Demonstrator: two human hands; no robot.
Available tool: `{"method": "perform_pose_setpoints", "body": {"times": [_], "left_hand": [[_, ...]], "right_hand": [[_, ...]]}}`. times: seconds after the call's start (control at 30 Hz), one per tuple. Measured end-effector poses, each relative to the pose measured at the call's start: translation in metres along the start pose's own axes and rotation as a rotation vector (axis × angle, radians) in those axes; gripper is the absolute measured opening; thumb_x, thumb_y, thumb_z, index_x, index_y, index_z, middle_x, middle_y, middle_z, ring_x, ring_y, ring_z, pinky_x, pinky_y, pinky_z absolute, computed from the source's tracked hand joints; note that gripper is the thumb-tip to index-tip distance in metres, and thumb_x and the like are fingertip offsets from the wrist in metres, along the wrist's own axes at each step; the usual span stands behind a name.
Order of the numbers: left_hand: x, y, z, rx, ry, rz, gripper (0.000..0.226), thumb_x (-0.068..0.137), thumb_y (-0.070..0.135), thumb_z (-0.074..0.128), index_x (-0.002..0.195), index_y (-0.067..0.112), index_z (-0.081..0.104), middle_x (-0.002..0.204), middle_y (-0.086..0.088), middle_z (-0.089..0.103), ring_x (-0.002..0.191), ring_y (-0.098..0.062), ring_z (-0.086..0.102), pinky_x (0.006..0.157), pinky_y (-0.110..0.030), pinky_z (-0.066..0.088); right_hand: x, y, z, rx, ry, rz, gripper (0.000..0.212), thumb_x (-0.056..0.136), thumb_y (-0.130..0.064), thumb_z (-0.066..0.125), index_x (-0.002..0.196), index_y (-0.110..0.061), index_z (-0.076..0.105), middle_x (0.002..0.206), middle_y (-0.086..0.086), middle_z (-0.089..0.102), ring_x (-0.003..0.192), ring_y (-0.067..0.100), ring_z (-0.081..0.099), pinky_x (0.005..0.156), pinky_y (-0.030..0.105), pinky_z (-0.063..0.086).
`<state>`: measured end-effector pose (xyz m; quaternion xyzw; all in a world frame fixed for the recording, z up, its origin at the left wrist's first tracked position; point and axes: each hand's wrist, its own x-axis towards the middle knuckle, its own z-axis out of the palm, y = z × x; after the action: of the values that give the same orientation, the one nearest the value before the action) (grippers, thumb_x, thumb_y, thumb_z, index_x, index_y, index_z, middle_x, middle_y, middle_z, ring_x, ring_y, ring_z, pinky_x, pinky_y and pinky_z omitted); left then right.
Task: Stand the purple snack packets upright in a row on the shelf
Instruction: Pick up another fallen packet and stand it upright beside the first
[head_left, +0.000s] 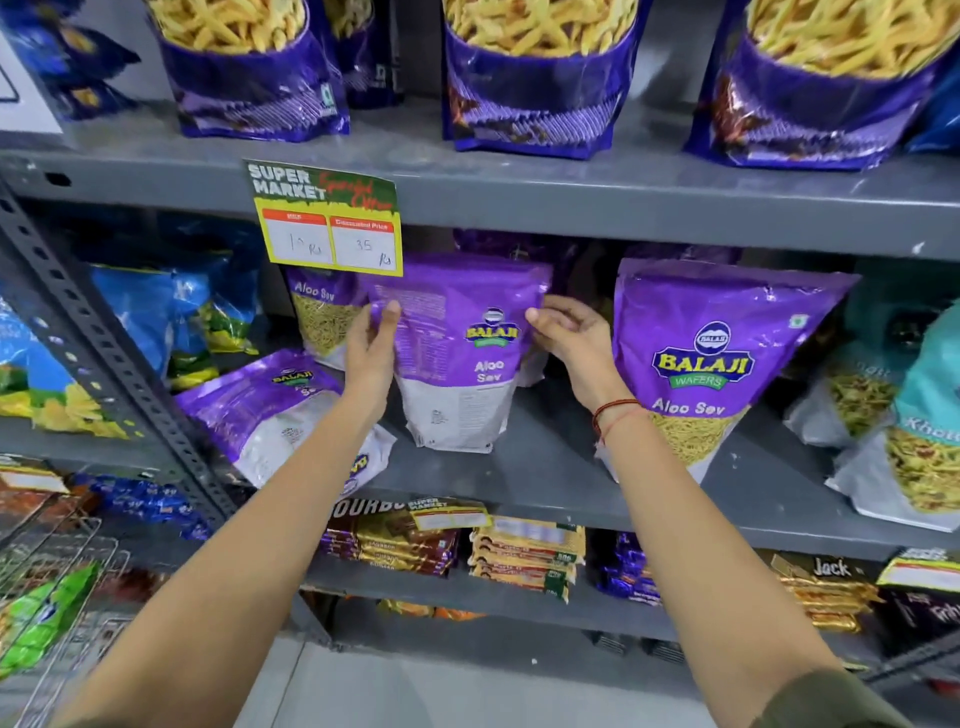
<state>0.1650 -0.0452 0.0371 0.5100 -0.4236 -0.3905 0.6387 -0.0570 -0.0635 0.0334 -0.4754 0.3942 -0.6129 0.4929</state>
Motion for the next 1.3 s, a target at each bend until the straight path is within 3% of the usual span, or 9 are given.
{"method": "perform_pose_setpoints", "body": {"times": [0.07,0.17,0.4,0.57,0.8,0.93,1.0,1.17,1.3], "left_hand": [[-0.011,-0.014,-0.005,0.083,0.117,0.001,0.037,0.095,0.024,0.051,0.121,-0.002,0.050,0.123,-0.023,0.059,0.111,-0.032,0.057,0.096,-0.037,0.043],[-0.050,-0.039,-0.001,0.136,0.264,0.122,0.036,0.094,0.011,0.051,0.124,-0.006,0.045,0.122,-0.016,0.048,0.105,-0.024,0.053,0.092,-0.023,0.044],[-0.115,-0.092,0.033,0.412,0.030,0.048,0.064,0.083,0.015,0.067,0.137,0.009,0.034,0.132,-0.014,0.035,0.118,-0.027,0.046,0.102,-0.041,0.041],[-0.113,-0.089,0.050,0.469,-0.035,0.038,0.110,0.067,0.049,0.074,0.146,0.001,0.014,0.152,-0.021,0.018,0.141,-0.032,0.021,0.112,-0.036,0.023],[-0.055,-0.083,0.028,0.430,-0.317,0.007,0.071,0.054,0.056,0.061,0.114,0.018,0.055,0.098,0.010,0.064,0.089,0.003,0.061,0.075,-0.004,0.044],[-0.008,-0.073,0.002,0.395,-0.634,-0.121,0.072,0.041,0.019,0.093,0.106,0.023,0.061,0.101,0.001,0.071,0.094,-0.012,0.064,0.095,-0.037,0.053],[0.015,-0.064,-0.008,0.549,-0.704,-0.069,0.062,0.054,0.007,0.089,0.107,0.024,0.062,0.108,-0.004,0.070,0.099,-0.017,0.063,0.090,-0.031,0.054],[0.038,-0.062,-0.019,0.529,-0.597,-0.085,0.068,0.063,-0.003,0.081,0.122,0.004,0.048,0.106,-0.014,0.062,0.090,-0.025,0.062,0.068,-0.016,0.054],[0.032,-0.074,-0.021,0.516,-0.550,-0.086,0.063,0.060,0.011,0.086,0.114,0.015,0.054,0.102,-0.003,0.065,0.087,-0.011,0.065,0.075,-0.021,0.053]], "right_hand": [[-0.002,0.009,-0.001,-0.038,-0.022,0.033,0.018,0.083,-0.003,0.068,0.096,-0.015,0.064,0.070,-0.010,0.075,0.071,0.002,0.068,0.074,0.021,0.057],[-0.007,0.022,0.003,-0.048,-0.074,0.090,0.019,0.085,-0.006,0.068,0.099,-0.017,0.063,0.076,-0.012,0.076,0.073,-0.001,0.069,0.063,0.014,0.053],[-0.021,0.028,0.026,-0.176,-0.039,-0.018,0.010,0.087,-0.011,0.066,0.094,-0.017,0.072,0.081,-0.012,0.077,0.076,0.006,0.072,0.064,0.019,0.057],[-0.064,0.026,0.051,-0.618,0.169,-0.199,0.036,0.083,-0.040,0.067,0.081,-0.004,0.069,0.073,0.019,0.073,0.070,0.030,0.071,0.065,0.052,0.056],[-0.095,0.003,0.074,-0.863,0.162,-0.314,0.039,0.085,-0.056,0.055,0.084,-0.018,0.066,0.066,0.000,0.072,0.072,0.024,0.070,0.065,0.037,0.054],[-0.090,0.022,0.037,-0.696,0.377,-0.240,0.044,0.084,-0.059,0.055,0.077,-0.017,0.062,0.062,-0.005,0.061,0.060,0.013,0.060,0.062,0.039,0.052],[-0.085,0.042,0.017,-0.724,0.419,-0.178,0.043,0.080,-0.055,0.065,0.088,-0.013,0.060,0.077,0.002,0.060,0.072,0.019,0.058,0.070,0.043,0.051],[-0.062,0.074,-0.011,-0.641,0.107,0.119,0.092,0.068,-0.040,0.083,0.141,-0.011,0.035,0.139,0.012,0.045,0.128,0.024,0.045,0.106,0.040,0.040],[-0.040,0.080,-0.016,-0.582,-0.127,0.178,0.067,0.073,-0.028,0.081,0.130,-0.019,0.046,0.122,-0.002,0.061,0.118,0.017,0.057,0.102,0.035,0.046]]}}
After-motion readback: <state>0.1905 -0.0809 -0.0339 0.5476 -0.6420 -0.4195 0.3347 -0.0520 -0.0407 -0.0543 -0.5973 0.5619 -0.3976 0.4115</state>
